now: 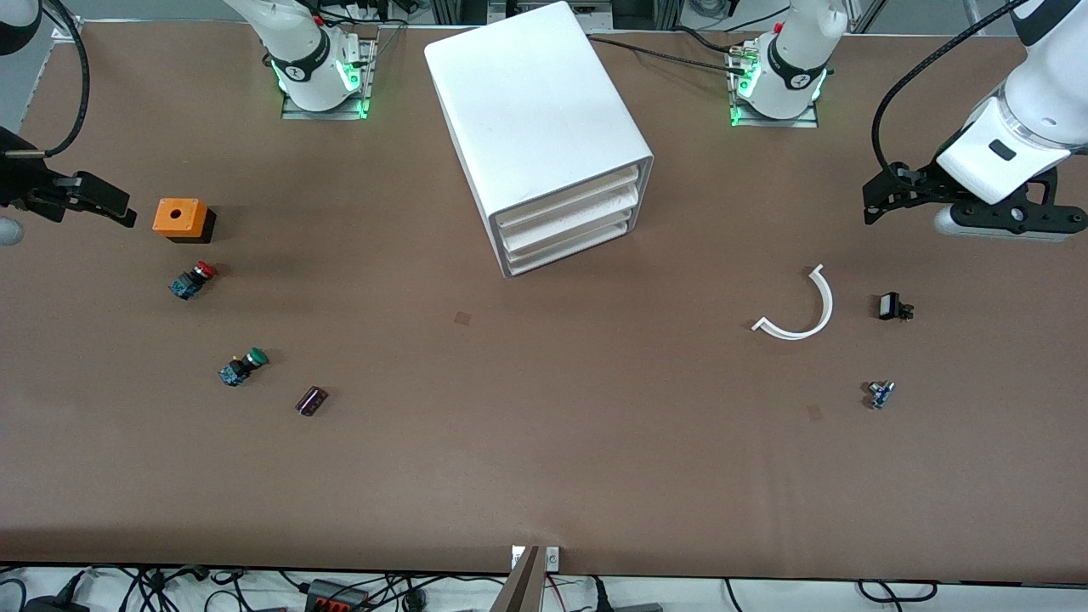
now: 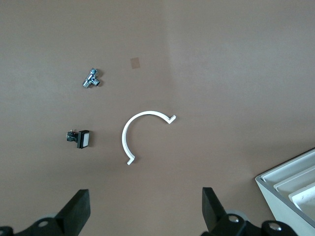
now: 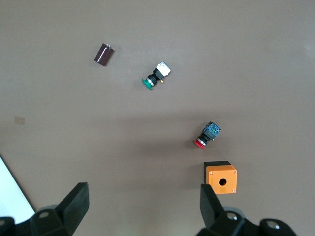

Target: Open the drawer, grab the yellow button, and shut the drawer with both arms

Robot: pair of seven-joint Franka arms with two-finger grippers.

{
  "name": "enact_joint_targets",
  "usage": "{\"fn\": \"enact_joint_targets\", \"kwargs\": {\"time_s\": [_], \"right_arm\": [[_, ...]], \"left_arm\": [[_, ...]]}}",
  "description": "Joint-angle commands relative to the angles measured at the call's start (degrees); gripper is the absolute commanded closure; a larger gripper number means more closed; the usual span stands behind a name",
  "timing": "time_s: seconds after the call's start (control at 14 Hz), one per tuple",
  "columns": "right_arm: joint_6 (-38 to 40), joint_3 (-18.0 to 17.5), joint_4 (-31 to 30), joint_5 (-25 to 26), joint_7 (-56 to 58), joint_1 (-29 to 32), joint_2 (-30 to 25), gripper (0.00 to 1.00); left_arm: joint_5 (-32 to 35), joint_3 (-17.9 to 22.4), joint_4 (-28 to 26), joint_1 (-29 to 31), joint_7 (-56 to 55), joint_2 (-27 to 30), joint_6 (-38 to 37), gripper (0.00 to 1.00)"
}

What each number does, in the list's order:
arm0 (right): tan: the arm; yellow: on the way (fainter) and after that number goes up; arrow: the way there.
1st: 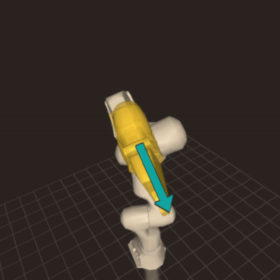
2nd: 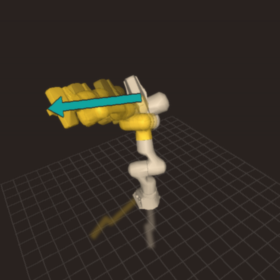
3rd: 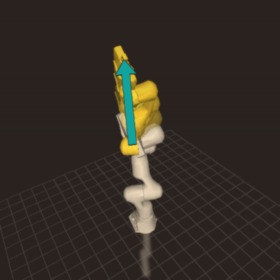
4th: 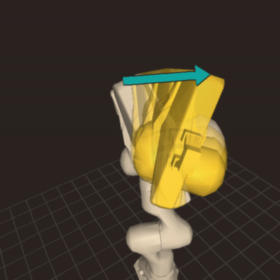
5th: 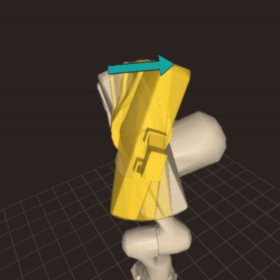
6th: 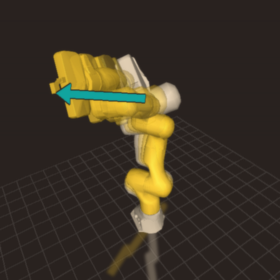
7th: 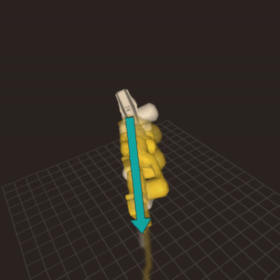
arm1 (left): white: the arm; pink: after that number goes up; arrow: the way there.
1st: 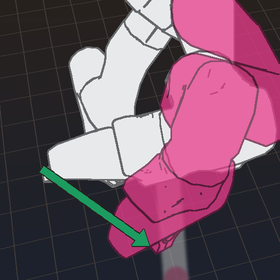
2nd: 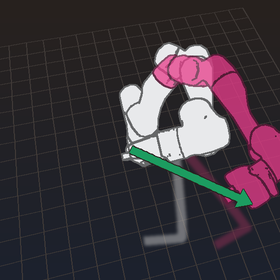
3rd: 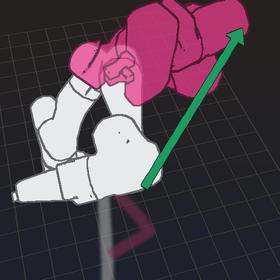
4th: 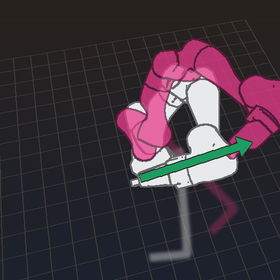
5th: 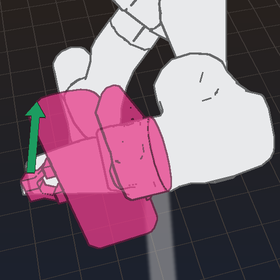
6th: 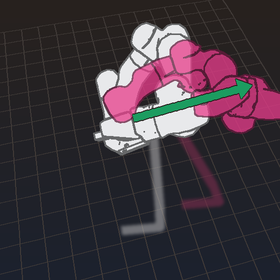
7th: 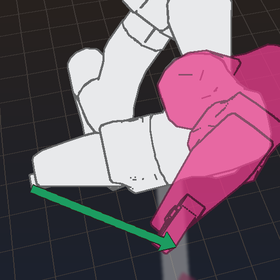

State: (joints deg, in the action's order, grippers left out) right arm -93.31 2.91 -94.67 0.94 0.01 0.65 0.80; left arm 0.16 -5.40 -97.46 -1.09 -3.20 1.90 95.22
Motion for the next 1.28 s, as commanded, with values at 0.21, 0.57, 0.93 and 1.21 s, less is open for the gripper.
{"fn": "enact_joint_targets", "kwargs": {"time_s": [0.21,0.57,0.93,1.21], "right_arm": [[-0.21,-0.36,-1.75,0.64,0.78,0.31,-1.68,0.00],[0.05,-0.36,-1.40,0.47,0.78,0.31,-1.15,0.00],[-0.12,-0.36,-1.22,0.56,0.78,0.31,-1.15,0.00],[-0.82,-0.45,-1.39,0.12,0.60,0.31,-0.98,0.00]], "left_arm": [[-0.86,0.21,1.48,-0.23,0.91,-0.32,-1.44,0.00],[-0.86,0.21,1.48,-0.23,0.91,-0.32,-1.44,0.00],[-0.86,0.21,1.48,-0.23,0.47,-0.41,-1.44,0.00],[-0.95,0.21,3.49,-0.41,0.91,-1.98,-6.87,0.00]]}}
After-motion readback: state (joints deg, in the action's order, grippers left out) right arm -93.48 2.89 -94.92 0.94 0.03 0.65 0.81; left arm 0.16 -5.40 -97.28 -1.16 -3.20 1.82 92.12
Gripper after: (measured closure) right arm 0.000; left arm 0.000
